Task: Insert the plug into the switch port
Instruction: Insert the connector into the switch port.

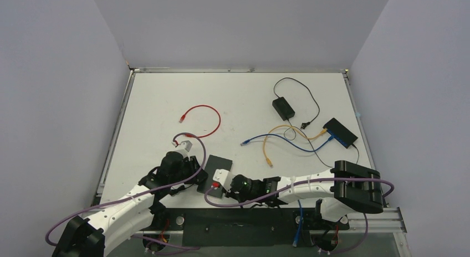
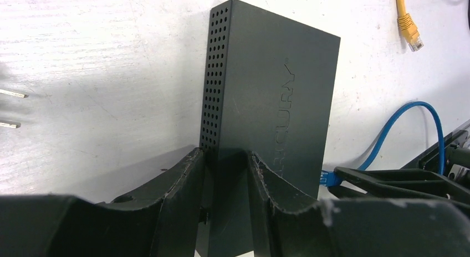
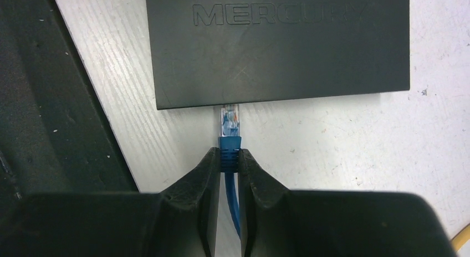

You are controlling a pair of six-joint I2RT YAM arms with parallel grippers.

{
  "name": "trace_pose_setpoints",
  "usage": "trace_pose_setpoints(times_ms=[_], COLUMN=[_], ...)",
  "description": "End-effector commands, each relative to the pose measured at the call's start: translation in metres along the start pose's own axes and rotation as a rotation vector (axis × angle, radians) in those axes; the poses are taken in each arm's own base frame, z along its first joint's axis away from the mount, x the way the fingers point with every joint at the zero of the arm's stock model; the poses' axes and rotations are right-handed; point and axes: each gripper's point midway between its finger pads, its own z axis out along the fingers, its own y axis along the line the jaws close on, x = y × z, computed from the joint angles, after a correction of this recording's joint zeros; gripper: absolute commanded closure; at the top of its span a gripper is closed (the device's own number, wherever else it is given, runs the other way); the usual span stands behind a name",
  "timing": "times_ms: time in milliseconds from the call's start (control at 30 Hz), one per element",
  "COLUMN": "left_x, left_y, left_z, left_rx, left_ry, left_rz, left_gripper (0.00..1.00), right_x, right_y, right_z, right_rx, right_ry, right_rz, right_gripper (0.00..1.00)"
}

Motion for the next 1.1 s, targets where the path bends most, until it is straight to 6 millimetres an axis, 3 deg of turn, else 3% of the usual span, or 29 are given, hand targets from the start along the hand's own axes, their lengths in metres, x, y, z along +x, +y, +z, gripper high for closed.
trace_pose_setpoints(times_ms=[0,133,400,767,1067], left_x=[0.004,0.004,0.004,0.01,0.019], left_y=[-0.027,-0.027,-0.028,-0.031,-0.036], left_z=[-0.003,-0.003,-0.004,-0.008,-0.007], left_rx=[0.119,0.118,0.127,0.156,0.187], left_ry=[0.049,0.05,0.048,0.053,0.074], left_rz=[-0.02,-0.021,-0.019,-0.029,-0.032], left_gripper=[0.7,0.71,0.71,0.71,0.72], right_x=[-0.076,-0.077,-0.081,-0.087,-0.105], right_y=[0.01,0.014,0.004,-0.024,-0.026], right_z=[0.0,-0.004,-0.003,0.0,-0.003], right_rx=[0.001,0.004,0.084,0.196,0.089], right_ry=[-0.281,-0.316,-0.355,-0.378,-0.473], right_rz=[0.022,0.023,0.074,0.218,0.238], right_gripper=[1.0,1.0,1.0,1.0,1.0])
